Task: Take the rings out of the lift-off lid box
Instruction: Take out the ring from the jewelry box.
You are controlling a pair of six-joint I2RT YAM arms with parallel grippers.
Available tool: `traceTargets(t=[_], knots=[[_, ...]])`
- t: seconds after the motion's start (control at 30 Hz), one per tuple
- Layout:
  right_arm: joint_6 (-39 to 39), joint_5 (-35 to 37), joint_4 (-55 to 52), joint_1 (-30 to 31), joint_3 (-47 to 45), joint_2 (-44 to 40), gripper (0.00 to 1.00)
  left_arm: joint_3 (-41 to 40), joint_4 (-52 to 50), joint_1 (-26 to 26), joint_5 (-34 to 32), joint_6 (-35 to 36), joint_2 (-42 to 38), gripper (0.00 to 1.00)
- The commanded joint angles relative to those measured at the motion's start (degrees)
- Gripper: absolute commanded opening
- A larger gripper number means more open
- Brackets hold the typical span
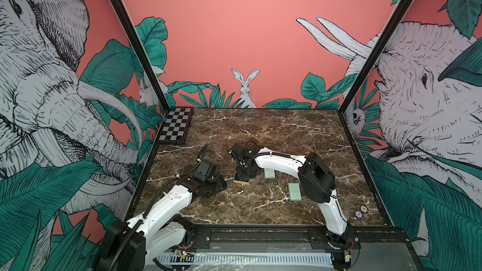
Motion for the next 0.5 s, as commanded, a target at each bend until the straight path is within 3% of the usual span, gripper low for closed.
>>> traceTargets(t=[0.0, 0.17, 0.47], knots=[[-1.0, 0.2, -1.5, -0.5, 0.7, 0.9, 0.18, -0.3, 0.8, -0.4, -1.4, -2.5, -1.6, 0.65], [-1.9, -3.4, 0.8, -0.5, 0.6, 0.7, 0.15, 1.3, 1.3, -2.0, -2.8, -3.4, -0.3, 0.64], [-4.3, -3.3, 2.2, -0.4, 0.5, -0.8, 0.06, 4.3, 4.4, -6.6, -7.1, -6.4, 4.2, 0.62]])
